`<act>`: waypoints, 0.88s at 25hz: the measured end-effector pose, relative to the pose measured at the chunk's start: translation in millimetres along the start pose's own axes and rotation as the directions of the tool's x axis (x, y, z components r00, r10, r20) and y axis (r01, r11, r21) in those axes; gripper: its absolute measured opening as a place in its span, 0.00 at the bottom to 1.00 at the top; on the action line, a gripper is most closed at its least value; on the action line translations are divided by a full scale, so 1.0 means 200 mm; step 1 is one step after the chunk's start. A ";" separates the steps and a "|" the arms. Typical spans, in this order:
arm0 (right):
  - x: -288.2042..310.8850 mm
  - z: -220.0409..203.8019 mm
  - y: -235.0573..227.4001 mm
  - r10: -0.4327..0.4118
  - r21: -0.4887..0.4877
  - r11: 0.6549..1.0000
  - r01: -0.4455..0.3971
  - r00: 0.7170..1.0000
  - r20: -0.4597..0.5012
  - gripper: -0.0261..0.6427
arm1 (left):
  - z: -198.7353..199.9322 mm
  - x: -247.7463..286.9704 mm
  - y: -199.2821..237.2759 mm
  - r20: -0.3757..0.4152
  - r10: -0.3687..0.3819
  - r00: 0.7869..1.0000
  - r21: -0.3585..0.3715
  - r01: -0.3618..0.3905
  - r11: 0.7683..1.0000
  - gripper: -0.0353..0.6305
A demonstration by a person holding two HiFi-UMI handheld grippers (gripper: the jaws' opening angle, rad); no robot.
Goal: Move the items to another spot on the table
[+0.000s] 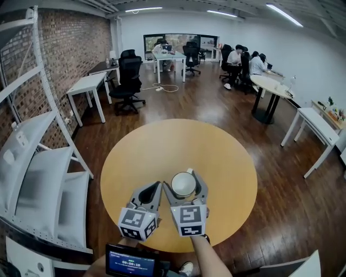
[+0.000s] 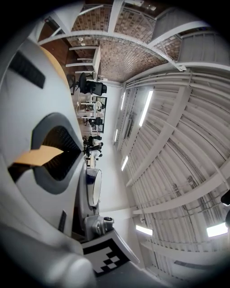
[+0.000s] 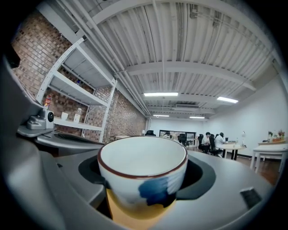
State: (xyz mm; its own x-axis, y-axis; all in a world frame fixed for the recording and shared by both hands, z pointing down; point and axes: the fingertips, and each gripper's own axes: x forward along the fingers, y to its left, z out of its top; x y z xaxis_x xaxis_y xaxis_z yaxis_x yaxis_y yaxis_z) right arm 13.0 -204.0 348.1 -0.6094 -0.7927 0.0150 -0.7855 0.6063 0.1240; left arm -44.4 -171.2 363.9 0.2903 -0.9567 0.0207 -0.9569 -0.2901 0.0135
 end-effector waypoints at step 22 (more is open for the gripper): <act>-0.33 -0.19 -0.76 -0.176 -0.002 0.984 0.177 0.983 -0.056 0.64 | -0.08 0.48 -0.67 -0.024 -0.170 0.985 0.000 0.170 0.985 0.06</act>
State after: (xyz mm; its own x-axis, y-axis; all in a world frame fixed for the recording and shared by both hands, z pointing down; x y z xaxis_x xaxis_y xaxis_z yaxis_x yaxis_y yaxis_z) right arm 176.0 -246.5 365.9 -0.4543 -0.8895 0.0486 -0.8806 0.4566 0.1264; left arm 111.0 -223.6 379.6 0.4491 -0.8925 0.0423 -0.8935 -0.4488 0.0173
